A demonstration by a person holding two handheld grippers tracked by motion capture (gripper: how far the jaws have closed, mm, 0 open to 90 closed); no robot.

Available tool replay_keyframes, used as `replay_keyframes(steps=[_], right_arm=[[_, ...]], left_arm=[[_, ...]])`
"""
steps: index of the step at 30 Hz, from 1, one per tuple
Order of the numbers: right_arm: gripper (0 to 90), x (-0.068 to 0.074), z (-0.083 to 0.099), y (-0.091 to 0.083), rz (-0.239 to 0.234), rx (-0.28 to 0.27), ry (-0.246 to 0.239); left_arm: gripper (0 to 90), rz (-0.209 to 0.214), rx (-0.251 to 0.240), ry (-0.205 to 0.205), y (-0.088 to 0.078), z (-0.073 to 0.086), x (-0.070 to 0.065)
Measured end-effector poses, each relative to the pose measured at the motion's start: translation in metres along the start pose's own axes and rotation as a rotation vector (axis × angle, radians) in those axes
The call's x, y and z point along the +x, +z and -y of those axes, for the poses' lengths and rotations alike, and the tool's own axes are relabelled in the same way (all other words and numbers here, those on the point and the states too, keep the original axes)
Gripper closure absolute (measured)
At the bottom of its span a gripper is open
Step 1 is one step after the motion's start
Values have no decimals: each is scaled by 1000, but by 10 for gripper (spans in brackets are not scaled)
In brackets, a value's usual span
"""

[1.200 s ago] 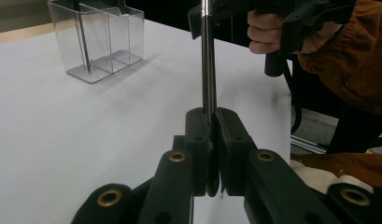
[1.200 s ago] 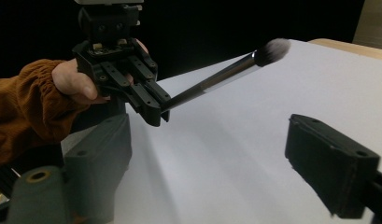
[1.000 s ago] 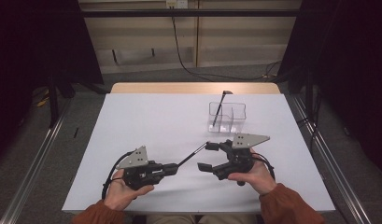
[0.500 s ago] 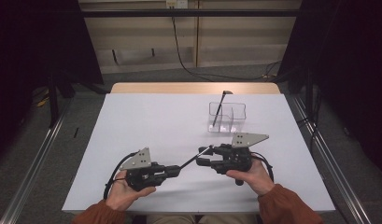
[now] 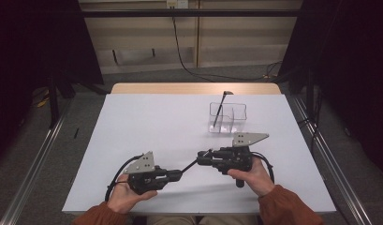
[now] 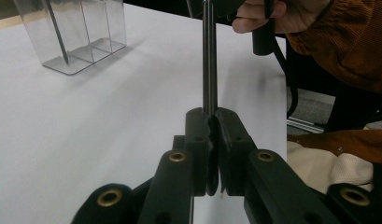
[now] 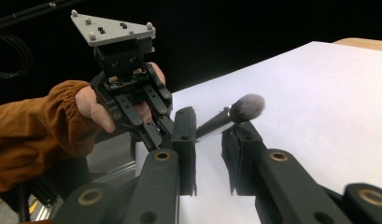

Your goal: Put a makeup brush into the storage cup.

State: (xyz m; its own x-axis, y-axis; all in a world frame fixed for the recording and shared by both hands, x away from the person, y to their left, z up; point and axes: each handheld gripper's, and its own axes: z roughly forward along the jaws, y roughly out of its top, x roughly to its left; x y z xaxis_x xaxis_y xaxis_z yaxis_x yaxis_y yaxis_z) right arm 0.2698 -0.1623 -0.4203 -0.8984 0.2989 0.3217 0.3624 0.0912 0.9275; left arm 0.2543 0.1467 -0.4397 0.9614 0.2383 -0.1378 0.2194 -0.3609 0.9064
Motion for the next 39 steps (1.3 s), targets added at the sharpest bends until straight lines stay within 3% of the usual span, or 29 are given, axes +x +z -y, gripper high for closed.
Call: replay_keyframes(steps=[13,21,32,39], right_arm=[[820,2,-1,2,-41,-1,35],[836,5,-3,2,-52,-3,30],[836,4,-5,-2,-28,-7,21],[836,4,-8,-5,-11,-18,21]], left_arm=[[838,-7,27,24,6,2,-1],[798,-37,7,-6,4,3,1],[667,-65,-28,-42,-1,3,2],[544,-107,-46,-61,-6,2,3]])
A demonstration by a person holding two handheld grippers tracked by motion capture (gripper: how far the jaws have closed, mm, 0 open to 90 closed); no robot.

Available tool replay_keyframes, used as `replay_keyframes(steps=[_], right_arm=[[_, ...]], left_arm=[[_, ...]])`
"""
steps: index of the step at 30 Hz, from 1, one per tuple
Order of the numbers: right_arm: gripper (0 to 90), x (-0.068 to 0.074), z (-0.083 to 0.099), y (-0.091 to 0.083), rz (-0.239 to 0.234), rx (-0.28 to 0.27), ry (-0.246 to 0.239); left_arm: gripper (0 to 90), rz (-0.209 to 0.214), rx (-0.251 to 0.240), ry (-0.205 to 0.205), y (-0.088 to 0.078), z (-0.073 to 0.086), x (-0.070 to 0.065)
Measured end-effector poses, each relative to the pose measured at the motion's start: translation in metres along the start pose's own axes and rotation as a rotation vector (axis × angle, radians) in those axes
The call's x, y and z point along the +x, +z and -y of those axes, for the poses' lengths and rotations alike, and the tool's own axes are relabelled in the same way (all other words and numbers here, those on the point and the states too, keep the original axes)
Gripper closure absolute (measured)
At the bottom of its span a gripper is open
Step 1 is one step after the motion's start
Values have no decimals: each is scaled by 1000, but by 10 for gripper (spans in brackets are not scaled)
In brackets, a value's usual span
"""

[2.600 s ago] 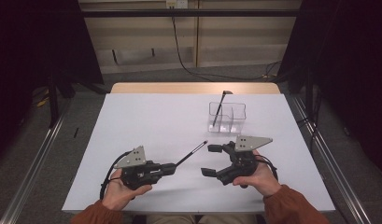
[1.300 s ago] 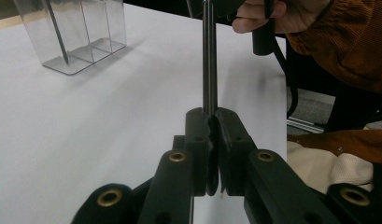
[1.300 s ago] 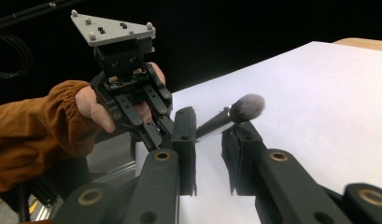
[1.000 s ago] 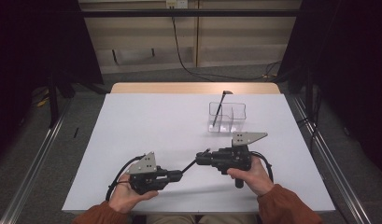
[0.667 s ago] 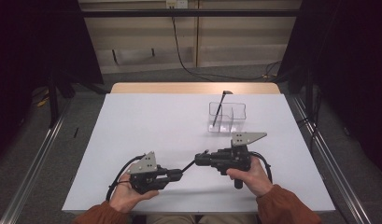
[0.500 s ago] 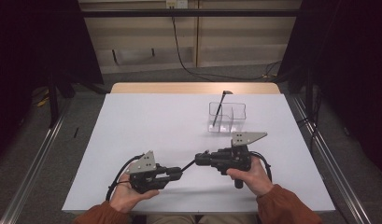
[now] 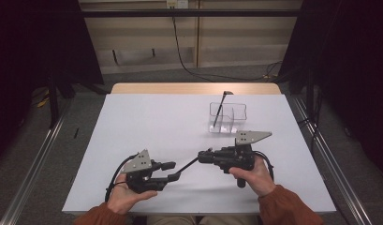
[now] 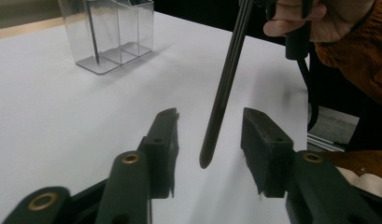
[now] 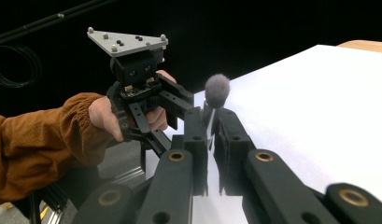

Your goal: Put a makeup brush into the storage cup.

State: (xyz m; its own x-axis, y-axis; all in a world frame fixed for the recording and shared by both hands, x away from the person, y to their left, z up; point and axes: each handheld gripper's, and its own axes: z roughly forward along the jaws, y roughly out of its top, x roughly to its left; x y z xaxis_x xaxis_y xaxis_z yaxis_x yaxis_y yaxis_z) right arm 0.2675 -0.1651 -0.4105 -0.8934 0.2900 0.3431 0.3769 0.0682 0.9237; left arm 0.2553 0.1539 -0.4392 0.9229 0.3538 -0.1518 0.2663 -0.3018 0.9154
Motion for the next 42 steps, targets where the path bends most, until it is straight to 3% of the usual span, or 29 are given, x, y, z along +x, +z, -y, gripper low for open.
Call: replay_keyframes(steps=[8,12,20,24,29,36,42], right_arm=[[836,-2,-1,-5,25,-7,-1],[836,-3,-2,-8,39,-5,-1],[836,-4,-2,-9,52,7,1],[836,-5,-3,-12,66,16,2],[836,-5,-5,-19,86,16,-1],[836,-7,-8,-29,117,8,5],[836,-8,-11,-36,140,9,11]], left_arm=[[385,-50,-26,-40,-7,-1,4],[267,-95,-30,-50,-12,-2,6],[85,-144,-46,-68,-19,-5,9],[46,-160,-37,-76,-25,-6,11],[37,-201,-63,-96,-36,-4,15],[18,-248,-112,-65,-52,-1,19],[31,-315,-130,-79,-62,6,17]])
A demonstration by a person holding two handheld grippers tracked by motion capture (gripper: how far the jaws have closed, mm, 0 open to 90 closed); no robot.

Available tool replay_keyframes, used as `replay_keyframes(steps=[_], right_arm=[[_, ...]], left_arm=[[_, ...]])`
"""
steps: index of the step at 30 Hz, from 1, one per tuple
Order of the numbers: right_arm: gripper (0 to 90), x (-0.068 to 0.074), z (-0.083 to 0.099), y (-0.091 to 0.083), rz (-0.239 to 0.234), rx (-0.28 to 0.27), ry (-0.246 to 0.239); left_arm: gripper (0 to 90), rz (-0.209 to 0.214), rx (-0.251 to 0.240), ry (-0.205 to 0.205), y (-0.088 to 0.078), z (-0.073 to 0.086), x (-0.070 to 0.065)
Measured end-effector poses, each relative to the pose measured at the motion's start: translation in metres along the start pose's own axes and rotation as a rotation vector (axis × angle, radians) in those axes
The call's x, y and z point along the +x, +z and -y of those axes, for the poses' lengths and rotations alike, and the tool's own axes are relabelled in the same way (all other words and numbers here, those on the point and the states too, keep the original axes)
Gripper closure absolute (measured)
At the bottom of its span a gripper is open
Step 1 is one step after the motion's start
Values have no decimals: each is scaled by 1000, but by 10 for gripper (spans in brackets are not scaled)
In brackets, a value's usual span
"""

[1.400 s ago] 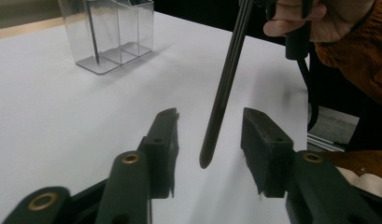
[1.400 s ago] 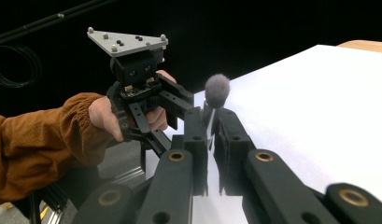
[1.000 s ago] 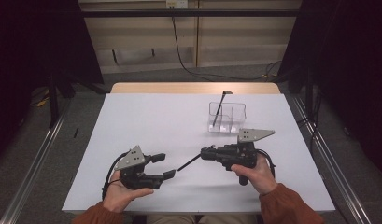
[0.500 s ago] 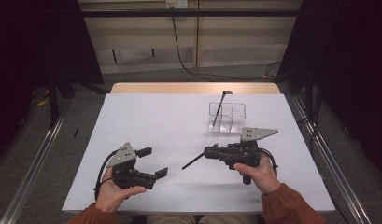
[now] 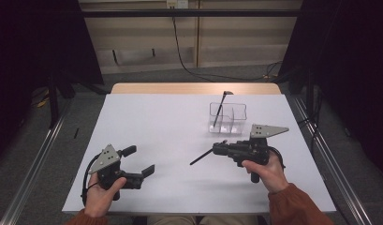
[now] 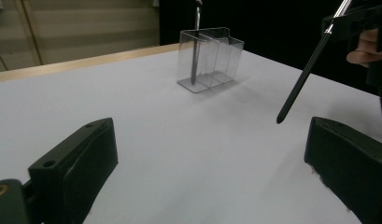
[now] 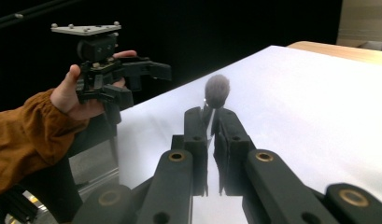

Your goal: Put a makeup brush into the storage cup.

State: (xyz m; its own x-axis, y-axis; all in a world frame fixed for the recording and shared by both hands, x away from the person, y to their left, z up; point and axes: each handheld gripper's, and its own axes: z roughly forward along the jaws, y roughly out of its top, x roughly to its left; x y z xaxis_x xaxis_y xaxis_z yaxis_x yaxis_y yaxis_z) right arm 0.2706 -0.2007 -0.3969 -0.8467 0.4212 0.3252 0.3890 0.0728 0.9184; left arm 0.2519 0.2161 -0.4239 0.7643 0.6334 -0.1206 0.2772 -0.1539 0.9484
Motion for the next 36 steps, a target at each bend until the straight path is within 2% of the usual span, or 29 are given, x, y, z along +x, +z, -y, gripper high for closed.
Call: replay_keyframes(steps=[1,4,14,16,22,30,36], right_arm=[[836,-1,-1,-1,4,3,-1],[836,-2,-2,-4,15,5,-4],[836,-10,-13,-17,71,-6,-10],[835,-12,-16,-20,86,-8,-16],[836,-21,-23,-28,140,-26,-7],[835,-31,-35,-37,188,-34,12],[835,-37,-47,-44,222,-41,7]], left_arm=[[31,-10,-16,2,-2,1,1],[32,-32,-16,11,-7,4,2],[33,-63,-53,-10,-18,15,1],[33,-81,-54,-7,-21,16,2],[35,-82,-52,-12,-22,19,3],[35,-94,-47,7,-24,20,2],[35,-94,-37,14,-23,22,2]])
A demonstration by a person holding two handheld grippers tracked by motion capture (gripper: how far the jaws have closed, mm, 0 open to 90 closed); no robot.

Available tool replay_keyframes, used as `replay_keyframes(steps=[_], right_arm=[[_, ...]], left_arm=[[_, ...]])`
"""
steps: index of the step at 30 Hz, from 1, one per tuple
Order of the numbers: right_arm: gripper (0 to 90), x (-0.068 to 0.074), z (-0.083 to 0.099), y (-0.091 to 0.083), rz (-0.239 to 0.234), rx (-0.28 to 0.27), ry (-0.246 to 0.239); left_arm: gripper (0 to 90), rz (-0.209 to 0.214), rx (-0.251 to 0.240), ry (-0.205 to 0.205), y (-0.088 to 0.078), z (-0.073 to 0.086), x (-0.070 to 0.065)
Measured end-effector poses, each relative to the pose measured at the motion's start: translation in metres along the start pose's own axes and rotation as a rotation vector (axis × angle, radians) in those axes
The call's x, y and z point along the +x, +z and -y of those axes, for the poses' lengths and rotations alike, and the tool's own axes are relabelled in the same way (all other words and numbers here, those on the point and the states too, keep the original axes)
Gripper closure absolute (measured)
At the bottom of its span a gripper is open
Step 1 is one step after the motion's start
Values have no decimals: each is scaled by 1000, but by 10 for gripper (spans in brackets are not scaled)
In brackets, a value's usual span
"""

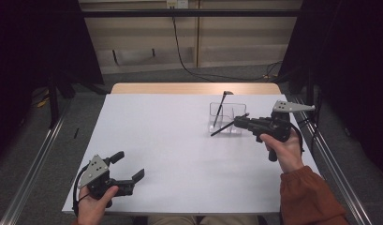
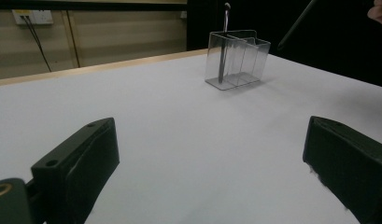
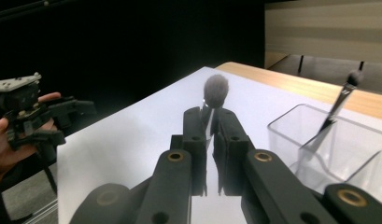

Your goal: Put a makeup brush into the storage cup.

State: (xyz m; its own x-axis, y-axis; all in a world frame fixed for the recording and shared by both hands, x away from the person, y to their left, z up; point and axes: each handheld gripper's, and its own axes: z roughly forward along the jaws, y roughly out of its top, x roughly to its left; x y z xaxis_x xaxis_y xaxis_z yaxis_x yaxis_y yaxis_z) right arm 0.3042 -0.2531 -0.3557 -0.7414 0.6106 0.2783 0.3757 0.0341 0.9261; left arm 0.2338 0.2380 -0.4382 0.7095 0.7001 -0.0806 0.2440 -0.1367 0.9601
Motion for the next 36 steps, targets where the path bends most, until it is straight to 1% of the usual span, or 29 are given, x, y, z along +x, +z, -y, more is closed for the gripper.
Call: replay_keyframes(steps=[3,5,7,9,15,19,22,23,27,36], right_arm=[[835,-3,-6,-2,14,-4,-4],[836,-5,-12,-4,46,-12,-11],[836,-7,-17,-6,55,-23,-13],[836,-8,-22,-7,72,-21,-19],[836,-12,-34,-5,96,-14,-36],[836,-15,-43,-5,107,-30,-42],[836,-17,-48,-4,120,-28,-44],[836,-17,-50,-4,122,-26,-45],[836,-20,-55,-3,130,-25,-45],[835,-28,-62,5,172,0,-42]], left_arm=[[35,0,3,4,0,0,0],[35,-1,0,6,0,-1,-1],[35,4,0,10,-1,-1,-2],[35,7,2,10,0,-1,-3],[35,8,5,9,0,-1,-3],[35,11,-1,6,0,-3,-3],[35,15,3,12,0,-3,-4],[35,14,2,8,0,-3,-4],[35,12,4,12,-1,-3,-3],[35,15,12,14,-1,-2,-2]])
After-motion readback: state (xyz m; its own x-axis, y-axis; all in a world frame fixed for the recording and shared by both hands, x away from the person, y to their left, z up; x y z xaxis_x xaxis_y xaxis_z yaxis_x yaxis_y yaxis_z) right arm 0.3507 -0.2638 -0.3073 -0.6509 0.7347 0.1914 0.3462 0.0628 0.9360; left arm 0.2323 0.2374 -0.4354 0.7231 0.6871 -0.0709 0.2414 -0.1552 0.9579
